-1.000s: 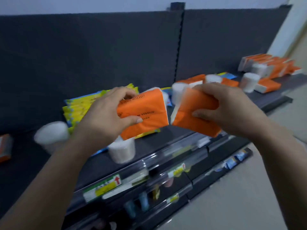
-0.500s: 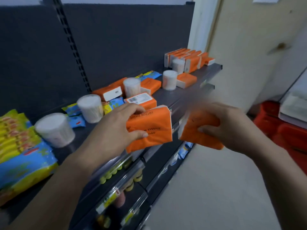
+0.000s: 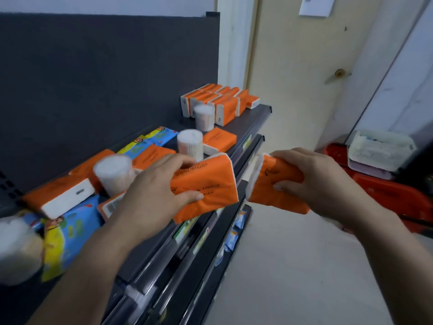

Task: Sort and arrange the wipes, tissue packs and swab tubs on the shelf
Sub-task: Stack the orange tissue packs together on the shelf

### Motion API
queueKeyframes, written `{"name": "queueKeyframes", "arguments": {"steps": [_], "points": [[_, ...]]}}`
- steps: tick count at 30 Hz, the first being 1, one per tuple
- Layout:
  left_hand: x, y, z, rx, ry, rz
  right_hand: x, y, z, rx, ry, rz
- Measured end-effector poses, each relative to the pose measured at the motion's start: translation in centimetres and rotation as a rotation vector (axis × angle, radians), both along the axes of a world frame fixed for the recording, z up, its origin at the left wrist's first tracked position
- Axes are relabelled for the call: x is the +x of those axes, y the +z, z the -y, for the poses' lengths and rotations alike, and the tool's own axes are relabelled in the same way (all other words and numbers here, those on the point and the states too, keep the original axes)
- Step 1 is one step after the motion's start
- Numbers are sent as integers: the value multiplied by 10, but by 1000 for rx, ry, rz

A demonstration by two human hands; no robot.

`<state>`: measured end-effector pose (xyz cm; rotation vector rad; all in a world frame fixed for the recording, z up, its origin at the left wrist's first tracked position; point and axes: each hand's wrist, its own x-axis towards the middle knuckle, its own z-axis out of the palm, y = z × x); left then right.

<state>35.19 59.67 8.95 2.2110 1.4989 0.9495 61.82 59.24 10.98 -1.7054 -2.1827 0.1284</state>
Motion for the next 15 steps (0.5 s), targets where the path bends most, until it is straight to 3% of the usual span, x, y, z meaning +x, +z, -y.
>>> {"name": "queueKeyframes", "arguments": {"steps": [8, 15], "points": [[85, -7, -93, -22, -104, -46, 80, -16, -78, -16, -78, -30], [170, -13, -165, -42, 49, -50, 162, -22, -185, -13, 75, 19]]}}
